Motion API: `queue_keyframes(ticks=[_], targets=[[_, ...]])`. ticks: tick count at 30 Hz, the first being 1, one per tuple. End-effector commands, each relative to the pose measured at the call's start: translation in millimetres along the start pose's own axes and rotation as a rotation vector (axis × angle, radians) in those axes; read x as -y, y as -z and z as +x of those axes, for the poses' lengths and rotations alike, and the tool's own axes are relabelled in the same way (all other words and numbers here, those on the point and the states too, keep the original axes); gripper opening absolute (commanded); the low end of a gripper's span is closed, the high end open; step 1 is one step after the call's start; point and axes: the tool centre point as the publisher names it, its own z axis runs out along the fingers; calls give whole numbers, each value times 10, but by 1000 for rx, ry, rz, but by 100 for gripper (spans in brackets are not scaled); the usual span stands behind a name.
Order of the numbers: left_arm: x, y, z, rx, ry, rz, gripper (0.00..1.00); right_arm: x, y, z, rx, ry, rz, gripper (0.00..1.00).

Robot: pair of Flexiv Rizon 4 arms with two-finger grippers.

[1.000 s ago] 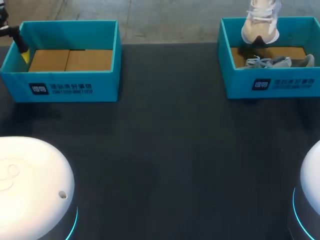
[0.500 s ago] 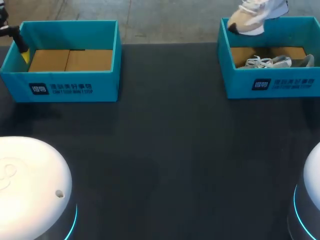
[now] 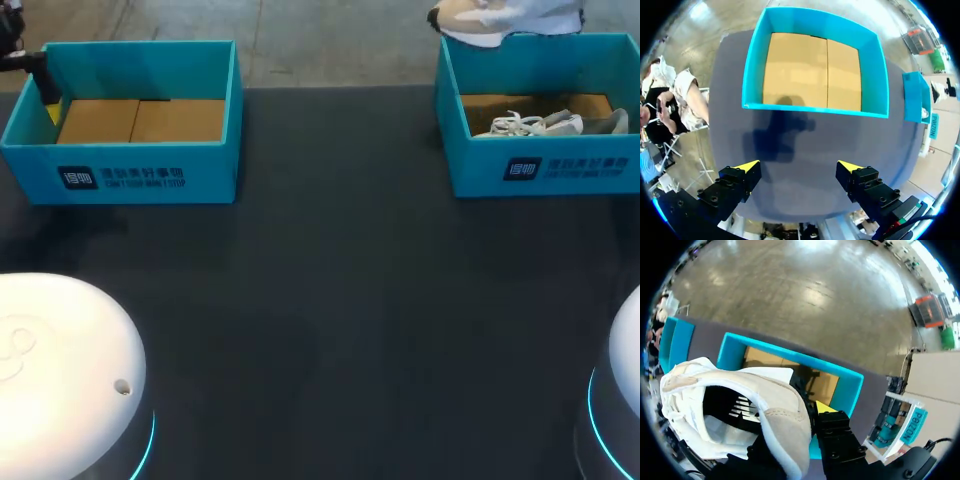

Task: Take the shoe out of the shoebox, open the shoe tongue, remove and reinsert the insole, then place the shoe into the shoebox

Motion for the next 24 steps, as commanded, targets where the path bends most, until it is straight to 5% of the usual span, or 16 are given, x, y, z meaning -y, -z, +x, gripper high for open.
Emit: queue_keyframes(ticks=[1, 5, 20, 24], targets=[[-76, 19, 1, 18, -20, 52, 100, -50, -22, -208, -79, -118, 25, 0], [-74, 7, -1, 34, -59, 54, 100, 60, -69, -320, -127, -281, 25, 0], [-74, 7, -1, 34, -59, 54, 100, 60, -69, -320, -127, -281, 25, 0], [-74, 7, -1, 34, -59, 54, 100, 181, -154, -265, -137, -306, 38, 0]])
